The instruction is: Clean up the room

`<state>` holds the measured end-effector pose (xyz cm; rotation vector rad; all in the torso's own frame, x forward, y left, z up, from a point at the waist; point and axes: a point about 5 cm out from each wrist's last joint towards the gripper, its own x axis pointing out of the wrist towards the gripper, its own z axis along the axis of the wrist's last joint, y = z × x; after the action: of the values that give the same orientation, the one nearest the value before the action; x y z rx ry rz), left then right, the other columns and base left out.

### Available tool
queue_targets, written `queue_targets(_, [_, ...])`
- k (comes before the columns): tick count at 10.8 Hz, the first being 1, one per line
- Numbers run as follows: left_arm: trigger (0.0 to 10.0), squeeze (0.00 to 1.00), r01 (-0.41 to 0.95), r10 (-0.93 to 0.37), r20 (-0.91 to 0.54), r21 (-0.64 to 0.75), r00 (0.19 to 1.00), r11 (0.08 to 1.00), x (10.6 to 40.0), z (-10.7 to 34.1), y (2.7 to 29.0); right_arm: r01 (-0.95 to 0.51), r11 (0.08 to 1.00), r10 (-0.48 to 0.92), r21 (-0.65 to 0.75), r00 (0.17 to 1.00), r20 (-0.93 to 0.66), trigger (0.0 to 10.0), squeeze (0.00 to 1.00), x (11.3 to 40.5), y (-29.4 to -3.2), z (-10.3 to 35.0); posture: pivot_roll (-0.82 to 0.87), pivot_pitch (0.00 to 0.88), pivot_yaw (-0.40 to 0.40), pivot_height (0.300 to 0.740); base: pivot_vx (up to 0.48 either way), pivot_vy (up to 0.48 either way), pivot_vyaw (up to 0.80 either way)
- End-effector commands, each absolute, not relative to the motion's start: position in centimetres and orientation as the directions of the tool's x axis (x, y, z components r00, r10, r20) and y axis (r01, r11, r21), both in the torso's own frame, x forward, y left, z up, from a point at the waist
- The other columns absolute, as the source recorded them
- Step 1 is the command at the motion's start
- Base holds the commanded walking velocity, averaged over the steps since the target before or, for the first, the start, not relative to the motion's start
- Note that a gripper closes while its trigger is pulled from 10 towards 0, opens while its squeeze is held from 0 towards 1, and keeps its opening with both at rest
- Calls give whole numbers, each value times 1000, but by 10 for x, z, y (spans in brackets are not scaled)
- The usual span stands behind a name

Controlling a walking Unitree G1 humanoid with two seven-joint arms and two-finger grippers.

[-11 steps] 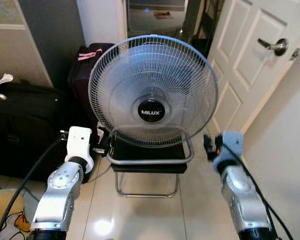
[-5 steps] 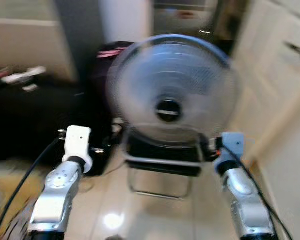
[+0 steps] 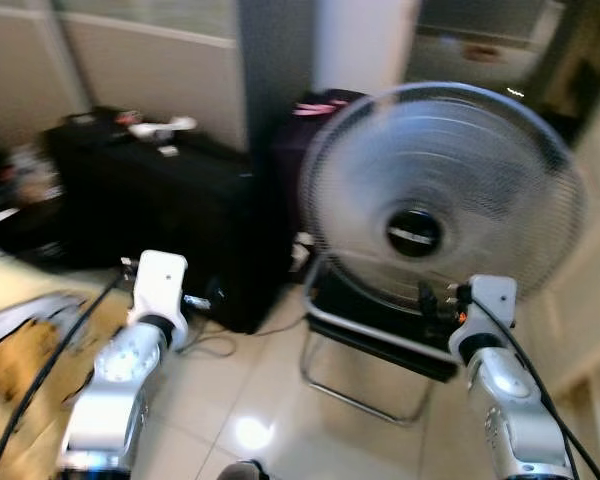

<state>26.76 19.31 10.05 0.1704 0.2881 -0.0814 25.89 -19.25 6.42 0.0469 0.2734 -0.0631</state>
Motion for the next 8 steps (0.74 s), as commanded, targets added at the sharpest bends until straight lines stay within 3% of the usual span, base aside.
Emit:
queue_targets(1, [10000, 0, 84, -30, -297, 172, 954, 982, 269, 102, 201, 52, 997, -37, 53, 966, -256, 10000, 1000, 262, -187, 69, -46, 0, 22, 740, 0, 0, 800])
queue_targets(5, [10000, 0, 139, -84, -259, 201, 962, 970, 295, 121, 195, 43, 988, -8, 145, 972, -237, 10000, 1000, 279, -159, 78, -54, 0, -9, 740, 0, 0, 800])
queue_targets(8, [10000, 0, 162, -109, -229, 226, 967, 961, 300, 131, 187, 44, 987, -13, 153, 980, -201, 10000, 1000, 280, -170, 84, -53, 0, -16, 740, 0, 0, 800])
